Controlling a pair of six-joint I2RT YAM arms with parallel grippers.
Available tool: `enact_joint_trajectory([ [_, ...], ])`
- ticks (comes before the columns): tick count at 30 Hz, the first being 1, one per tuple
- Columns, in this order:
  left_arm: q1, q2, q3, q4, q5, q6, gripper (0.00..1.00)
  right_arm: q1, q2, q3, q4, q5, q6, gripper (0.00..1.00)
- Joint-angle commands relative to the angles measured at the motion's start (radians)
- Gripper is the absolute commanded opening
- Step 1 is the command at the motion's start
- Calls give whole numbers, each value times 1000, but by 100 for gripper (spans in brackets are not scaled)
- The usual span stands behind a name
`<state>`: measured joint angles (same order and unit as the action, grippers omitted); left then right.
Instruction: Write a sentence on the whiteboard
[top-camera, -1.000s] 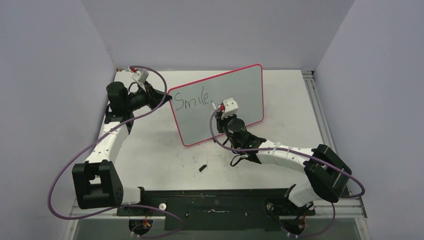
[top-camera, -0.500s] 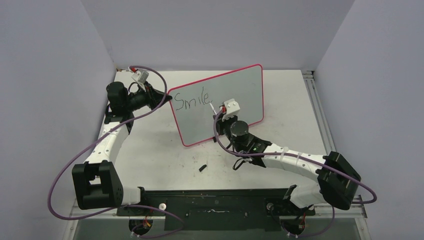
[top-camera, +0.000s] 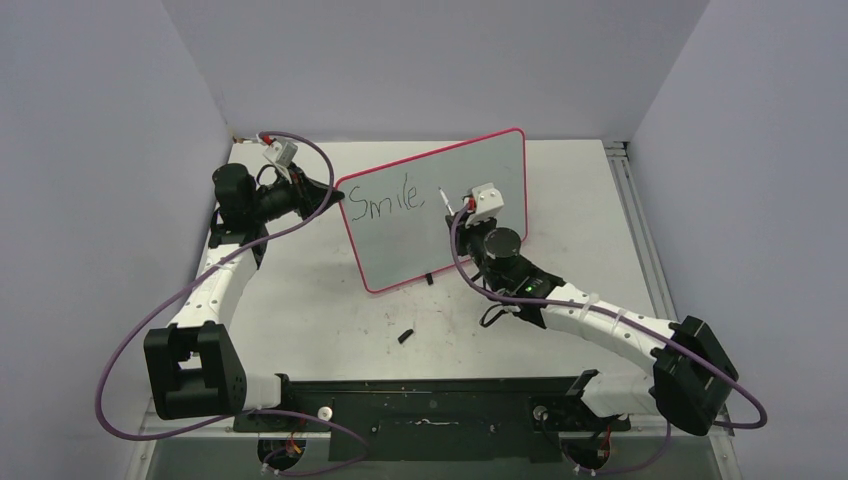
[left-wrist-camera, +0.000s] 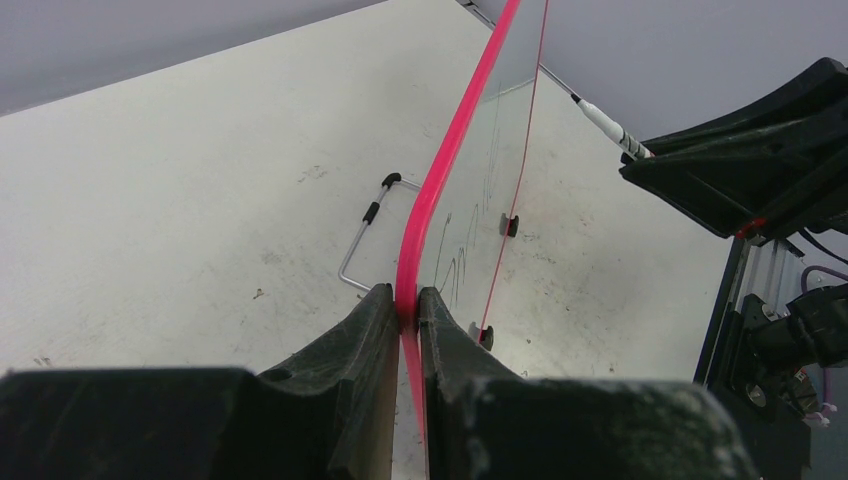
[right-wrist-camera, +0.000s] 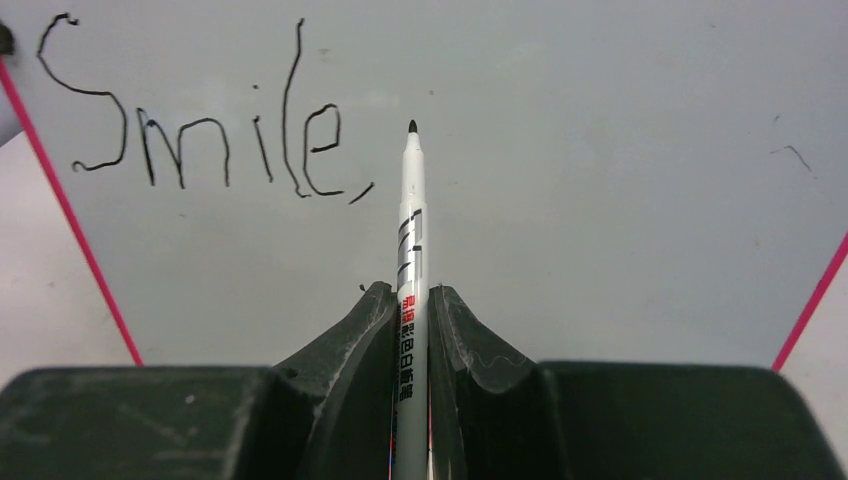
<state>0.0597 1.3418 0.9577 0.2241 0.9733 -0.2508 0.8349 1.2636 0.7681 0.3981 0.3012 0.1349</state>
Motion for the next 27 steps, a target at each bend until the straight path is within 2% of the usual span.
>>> enact_joint_trajectory([
  [1,3,-31,-2,12,10,13,0,-47,-16,10,22,-70,-36,5],
  [8,3,-31,-3,8,7,16,0,-93,25,2,58,-165,-53,5],
  [27,4,-27,-3,-3,6,25,0,-93,101,29,111,-143,-53,5],
])
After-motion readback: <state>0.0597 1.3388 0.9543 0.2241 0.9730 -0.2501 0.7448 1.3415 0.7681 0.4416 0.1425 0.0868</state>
